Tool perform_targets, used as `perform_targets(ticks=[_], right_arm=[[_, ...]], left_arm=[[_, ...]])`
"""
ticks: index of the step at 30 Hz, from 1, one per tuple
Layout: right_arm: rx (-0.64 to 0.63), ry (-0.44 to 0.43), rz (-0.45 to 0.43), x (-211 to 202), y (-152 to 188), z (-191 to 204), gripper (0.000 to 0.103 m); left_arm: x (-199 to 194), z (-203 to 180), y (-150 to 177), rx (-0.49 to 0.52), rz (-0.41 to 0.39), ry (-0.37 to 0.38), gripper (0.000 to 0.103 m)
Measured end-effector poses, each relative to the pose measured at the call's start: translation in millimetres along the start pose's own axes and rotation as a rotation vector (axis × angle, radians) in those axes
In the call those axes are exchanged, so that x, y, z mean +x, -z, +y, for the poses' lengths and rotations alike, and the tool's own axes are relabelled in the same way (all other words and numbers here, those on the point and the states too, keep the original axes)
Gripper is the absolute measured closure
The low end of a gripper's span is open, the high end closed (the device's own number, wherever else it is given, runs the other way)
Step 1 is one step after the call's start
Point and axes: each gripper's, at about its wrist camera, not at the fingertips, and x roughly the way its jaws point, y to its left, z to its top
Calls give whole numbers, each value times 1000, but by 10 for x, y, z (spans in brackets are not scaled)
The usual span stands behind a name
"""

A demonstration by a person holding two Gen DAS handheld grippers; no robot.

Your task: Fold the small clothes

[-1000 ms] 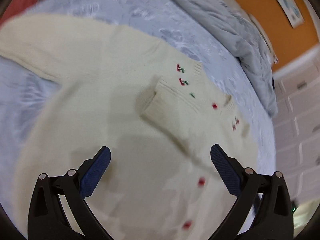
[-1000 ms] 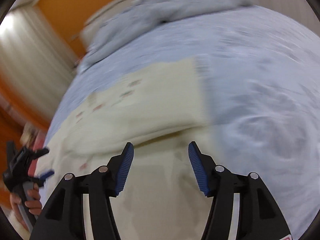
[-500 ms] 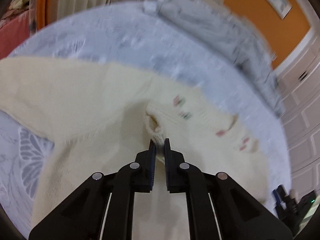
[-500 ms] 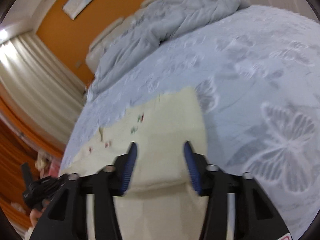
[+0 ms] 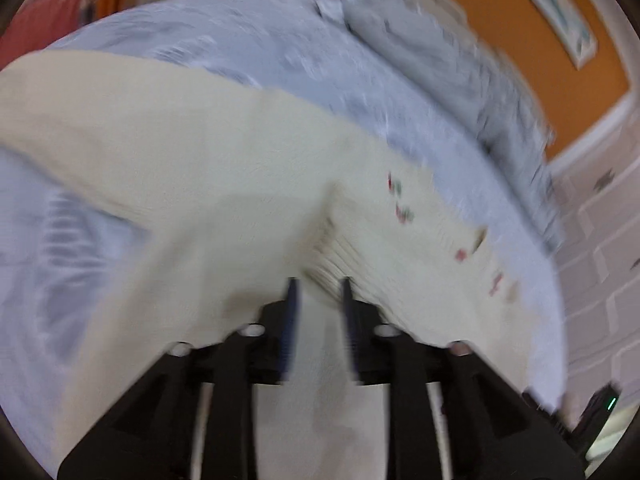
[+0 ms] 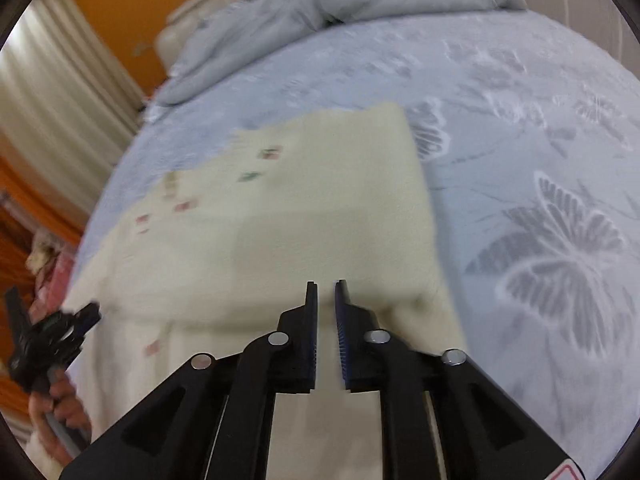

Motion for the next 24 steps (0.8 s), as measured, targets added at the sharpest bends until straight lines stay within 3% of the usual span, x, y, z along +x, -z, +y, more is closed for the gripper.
perform_targets(ticks=[1,3,4,9,10,12,13,14,15,16,17,19,21,24], right_arm=[[-30,-6,0,-90,142,96,87],[-74,-24,12,-278,463,195,76],[-85,-37,21,-331,641,263,70],[-92,-59,107,-584,1565,456,65],[-70,-72,126,-582,1649,445,63],[-3,-96,171,-585,1847,456,59],[13,-96,184,-586,1904,462,58],[16,-93,191,-611,1972,493,57],[10,-80,186,-649,2026,534,56],[1,-74,183,-691,2061,573,55],[-7,-70,186,-715,2063,604,55],[-3,-76,174,-758,2051,606,55],[9,-77,162,-753,1984,593,55],[39,-86,138,-766,1926,524,55]], left_arm=[[-158,161,-45,-35,-34,-5,34],[-487,620,-175,-133,-119,-69,17],[-643,931,-270,-202,-157,-100,15],[-1044,2486,-741,-584,-222,-224,15],[-1098,2665,-808,-639,-251,-204,15],[-1145,2811,-926,-691,-277,-233,15],[-1124,2842,-1015,-696,-266,-257,20],[-1083,2823,-1102,-673,-250,-283,30],[-1035,2783,-1167,-640,-235,-289,76],[-944,2709,-1272,-590,-176,-278,92],[-939,2598,-1357,-552,-163,-291,93],[-1109,2205,-1490,-448,-241,-268,94],[-1277,1456,-1596,-247,-274,-197,94],[-1414,398,-1473,-11,-279,-69,93]])
